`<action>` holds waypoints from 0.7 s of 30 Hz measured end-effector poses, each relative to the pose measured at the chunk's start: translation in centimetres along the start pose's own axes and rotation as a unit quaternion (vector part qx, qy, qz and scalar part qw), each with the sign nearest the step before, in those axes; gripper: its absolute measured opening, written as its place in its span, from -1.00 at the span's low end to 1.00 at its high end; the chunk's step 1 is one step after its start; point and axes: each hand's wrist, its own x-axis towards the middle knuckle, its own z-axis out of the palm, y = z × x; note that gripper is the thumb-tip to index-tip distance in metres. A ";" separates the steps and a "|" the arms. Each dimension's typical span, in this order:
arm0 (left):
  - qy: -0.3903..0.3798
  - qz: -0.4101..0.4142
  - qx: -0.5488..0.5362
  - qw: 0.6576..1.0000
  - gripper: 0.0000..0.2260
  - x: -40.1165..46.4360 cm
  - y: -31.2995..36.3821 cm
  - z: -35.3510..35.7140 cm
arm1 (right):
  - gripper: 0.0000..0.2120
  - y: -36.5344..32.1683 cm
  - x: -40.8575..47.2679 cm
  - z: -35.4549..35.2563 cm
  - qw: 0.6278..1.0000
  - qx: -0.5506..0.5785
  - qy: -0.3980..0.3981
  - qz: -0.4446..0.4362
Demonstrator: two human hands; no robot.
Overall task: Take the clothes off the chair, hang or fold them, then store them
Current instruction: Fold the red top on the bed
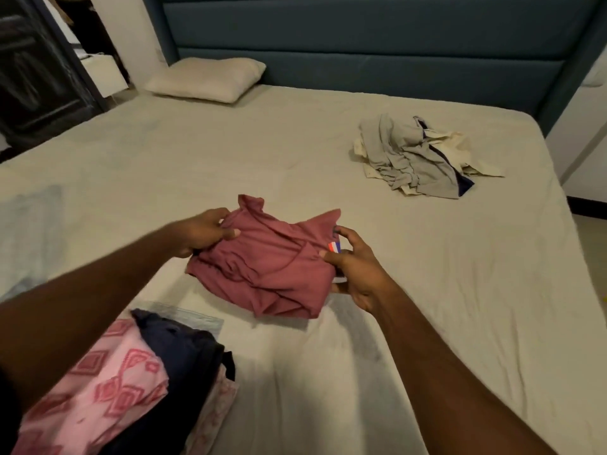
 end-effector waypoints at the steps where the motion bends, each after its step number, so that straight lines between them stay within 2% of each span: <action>1: 0.012 -0.015 0.001 1.000 -0.77 -0.6 -0.5 -1.7 | -0.56 0.0 0.6 1.8 1.000 -0.006 0.002 -0.007; 4: 0.046 -0.068 0.065 0.994 -0.78 -1.8 -3.1 -4.4 | -0.55 1.7 1.8 5.7 0.995 -0.098 0.022 -0.024; 8: 0.056 -0.150 0.229 0.960 -0.66 -1.7 -5.8 -3.8 | -0.57 4.8 1.9 7.0 0.984 -0.174 0.019 0.042; 11: 0.096 -0.113 0.367 0.918 -0.65 -0.5 -3.9 -2.1 | -0.74 4.9 2.3 5.1 0.978 -0.202 0.050 0.027; 15: 0.188 -0.053 0.421 0.886 -0.59 2.0 1.4 1.5 | -0.86 2.7 3.6 0.9 0.972 -0.202 0.119 -0.015; 18: 0.166 0.006 0.363 0.917 -0.65 5.2 5.4 5.2 | -0.90 0.6 4.5 -2.7 0.962 -0.210 0.169 -0.044; 21: 0.114 0.057 0.221 0.967 -0.69 8.5 8.8 10.0 | -0.89 -1.1 5.3 -7.3 0.941 -0.236 0.228 -0.080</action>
